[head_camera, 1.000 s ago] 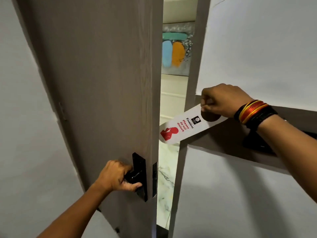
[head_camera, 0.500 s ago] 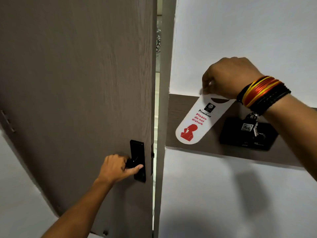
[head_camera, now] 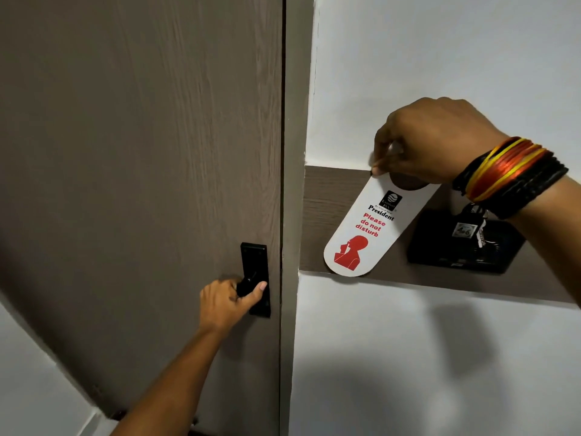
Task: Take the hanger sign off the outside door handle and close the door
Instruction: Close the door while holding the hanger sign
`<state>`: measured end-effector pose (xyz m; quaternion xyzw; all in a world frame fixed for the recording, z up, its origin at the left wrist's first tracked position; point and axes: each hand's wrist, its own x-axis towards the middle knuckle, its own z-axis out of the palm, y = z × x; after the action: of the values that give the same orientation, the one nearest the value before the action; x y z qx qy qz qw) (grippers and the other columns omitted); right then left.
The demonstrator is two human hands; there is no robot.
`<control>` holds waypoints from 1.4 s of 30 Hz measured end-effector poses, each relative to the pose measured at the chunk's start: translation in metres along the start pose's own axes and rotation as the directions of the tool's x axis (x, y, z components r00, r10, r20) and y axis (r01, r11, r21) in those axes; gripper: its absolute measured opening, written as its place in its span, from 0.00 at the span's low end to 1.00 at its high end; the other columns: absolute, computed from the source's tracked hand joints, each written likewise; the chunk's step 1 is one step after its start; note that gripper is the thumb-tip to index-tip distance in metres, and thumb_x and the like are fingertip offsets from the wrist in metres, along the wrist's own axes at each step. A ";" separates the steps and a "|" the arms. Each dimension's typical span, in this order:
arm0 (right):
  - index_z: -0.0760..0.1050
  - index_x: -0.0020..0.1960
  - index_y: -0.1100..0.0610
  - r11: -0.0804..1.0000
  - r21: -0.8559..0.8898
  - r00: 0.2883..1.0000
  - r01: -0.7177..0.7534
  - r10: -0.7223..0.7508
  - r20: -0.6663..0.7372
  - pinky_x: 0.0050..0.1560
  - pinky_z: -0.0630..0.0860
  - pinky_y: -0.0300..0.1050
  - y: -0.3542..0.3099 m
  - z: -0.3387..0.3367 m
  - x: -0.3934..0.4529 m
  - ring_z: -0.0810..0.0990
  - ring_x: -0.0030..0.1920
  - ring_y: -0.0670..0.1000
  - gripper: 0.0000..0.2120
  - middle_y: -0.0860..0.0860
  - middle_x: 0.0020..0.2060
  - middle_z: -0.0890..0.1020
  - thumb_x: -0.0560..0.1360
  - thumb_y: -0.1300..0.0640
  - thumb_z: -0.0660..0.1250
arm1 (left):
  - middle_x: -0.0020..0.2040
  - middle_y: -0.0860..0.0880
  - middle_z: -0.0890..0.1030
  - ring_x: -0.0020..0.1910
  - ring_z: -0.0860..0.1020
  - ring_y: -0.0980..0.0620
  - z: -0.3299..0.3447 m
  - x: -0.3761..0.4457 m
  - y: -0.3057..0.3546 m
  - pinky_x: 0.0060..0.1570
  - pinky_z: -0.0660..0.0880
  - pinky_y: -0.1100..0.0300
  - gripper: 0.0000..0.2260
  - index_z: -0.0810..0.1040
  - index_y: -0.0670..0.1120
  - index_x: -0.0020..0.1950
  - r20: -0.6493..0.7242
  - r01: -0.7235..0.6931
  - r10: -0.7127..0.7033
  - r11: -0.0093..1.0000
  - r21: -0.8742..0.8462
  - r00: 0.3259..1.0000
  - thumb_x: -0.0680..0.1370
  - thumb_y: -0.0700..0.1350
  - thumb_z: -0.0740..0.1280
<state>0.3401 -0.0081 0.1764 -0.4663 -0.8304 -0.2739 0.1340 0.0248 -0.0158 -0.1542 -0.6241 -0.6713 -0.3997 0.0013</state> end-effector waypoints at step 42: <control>0.84 0.46 0.51 0.992 -0.101 0.992 0.068 -0.057 0.115 0.41 0.74 0.48 -0.054 -0.025 0.016 0.83 0.45 0.60 0.08 0.53 0.45 0.85 0.73 0.46 0.76 | 0.42 0.52 0.77 0.42 0.75 0.51 -0.043 0.021 0.053 0.46 0.75 0.50 0.17 0.75 0.47 0.47 -0.139 -0.367 0.350 0.922 -0.122 0.926 0.84 0.58 0.57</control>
<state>0.2852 -0.0334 0.1864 -0.4611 -0.8352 -0.2948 0.0541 0.0434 -0.0263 -0.0865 -0.7108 -0.5134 -0.4760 0.0674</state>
